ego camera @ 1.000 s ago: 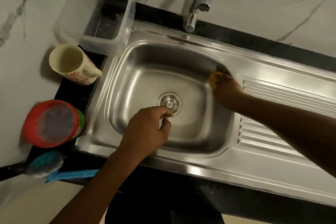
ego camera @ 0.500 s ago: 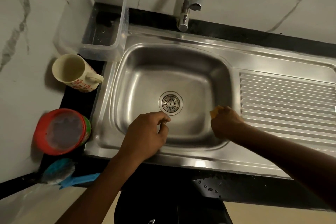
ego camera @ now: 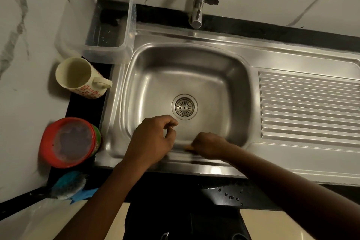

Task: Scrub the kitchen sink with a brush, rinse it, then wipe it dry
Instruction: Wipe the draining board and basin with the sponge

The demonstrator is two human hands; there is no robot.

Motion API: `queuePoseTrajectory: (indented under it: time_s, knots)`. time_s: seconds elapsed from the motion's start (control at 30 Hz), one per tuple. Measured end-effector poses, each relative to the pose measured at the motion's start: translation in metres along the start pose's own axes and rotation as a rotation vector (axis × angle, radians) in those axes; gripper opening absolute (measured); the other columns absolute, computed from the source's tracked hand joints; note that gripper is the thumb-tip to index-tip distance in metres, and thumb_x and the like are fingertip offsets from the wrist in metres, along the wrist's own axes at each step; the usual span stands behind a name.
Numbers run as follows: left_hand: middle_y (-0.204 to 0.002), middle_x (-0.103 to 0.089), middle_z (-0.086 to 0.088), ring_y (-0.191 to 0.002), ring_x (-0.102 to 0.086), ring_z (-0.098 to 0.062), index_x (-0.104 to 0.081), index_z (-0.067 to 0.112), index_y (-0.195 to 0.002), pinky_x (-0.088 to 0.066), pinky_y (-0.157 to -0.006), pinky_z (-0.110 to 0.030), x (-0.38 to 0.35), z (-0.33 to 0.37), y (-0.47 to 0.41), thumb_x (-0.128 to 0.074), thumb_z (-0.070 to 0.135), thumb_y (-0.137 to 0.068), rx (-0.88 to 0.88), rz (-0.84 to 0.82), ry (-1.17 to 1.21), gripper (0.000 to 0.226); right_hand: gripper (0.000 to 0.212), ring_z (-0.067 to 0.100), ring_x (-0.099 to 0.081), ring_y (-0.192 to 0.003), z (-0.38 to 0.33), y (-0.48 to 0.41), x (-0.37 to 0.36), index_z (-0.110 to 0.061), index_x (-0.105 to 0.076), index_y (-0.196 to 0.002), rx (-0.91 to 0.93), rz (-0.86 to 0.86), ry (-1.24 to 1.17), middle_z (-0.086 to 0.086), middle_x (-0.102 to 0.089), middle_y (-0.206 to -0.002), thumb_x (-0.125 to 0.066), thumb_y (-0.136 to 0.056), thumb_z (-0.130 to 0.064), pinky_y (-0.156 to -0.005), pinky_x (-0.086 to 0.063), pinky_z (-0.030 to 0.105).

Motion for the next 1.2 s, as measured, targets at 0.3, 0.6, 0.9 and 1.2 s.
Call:
queuePoseTrajectory:
  time_s: [0.3, 0.6, 0.9, 1.2]
  knots:
    - [-0.111, -0.076, 0.011, -0.101, -0.070, -0.007, -0.075, 0.024, -0.116, -0.062, -0.092, -0.039, 0.036, -0.008, -0.011, -0.065, 0.014, -0.094, 0.019, 0.135, 0.006, 0.026, 0.023, 0.029, -0.062, -0.085, -0.112, -0.009, 0.026, 0.010, -0.066, -0.110, 0.229, -0.035, -0.756, 0.020, -0.067, -0.095, -0.051, -0.105, -0.008, -0.085, -0.049, 0.035]
    - [-0.113, -0.075, 0.010, -0.104, -0.069, -0.008, -0.074, 0.022, -0.119, -0.062, -0.091, -0.041, 0.031, -0.011, -0.013, -0.063, 0.011, -0.094, 0.024, 0.122, 0.027, 0.029, 0.026, 0.025, -0.065, -0.089, 0.041, -0.014, 0.086, -0.024, -0.069, -0.120, -0.062, 0.446, -1.092, 0.012, -0.067, -0.107, -0.049, -0.106, -0.014, -0.084, -0.060, 0.049]
    - [-0.115, -0.075, 0.013, -0.105, -0.068, -0.007, -0.074, 0.026, -0.119, -0.060, -0.093, -0.036, 0.021, -0.016, -0.011, -0.063, 0.013, -0.094, 0.062, 0.078, -0.008, 0.030, 0.036, 0.038, -0.059, -0.127, 0.033, -0.059, 0.023, -0.001, -0.056, -0.134, -0.180, 0.148, -0.092, 0.022, -0.060, -0.136, -0.046, -0.105, -0.019, -0.104, -0.046, 0.039]
    - [-0.120, -0.074, 0.008, -0.110, -0.068, -0.010, -0.073, 0.023, -0.122, -0.058, -0.097, -0.033, 0.024, -0.020, -0.013, -0.064, 0.012, -0.095, 0.076, 0.078, -0.013, 0.030, 0.036, 0.030, -0.064, -0.082, -0.080, -0.080, -0.010, 0.005, -0.070, -0.110, 0.104, -0.125, -0.123, 0.014, -0.067, -0.093, -0.056, -0.106, -0.029, -0.073, -0.045, 0.033]
Point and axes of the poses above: each hand's wrist, its own y-axis away from the middle knuckle, its own x-axis out of the back of the hand, z = x × y, the point moved 10 cm from there along -y, towards the middle knuckle
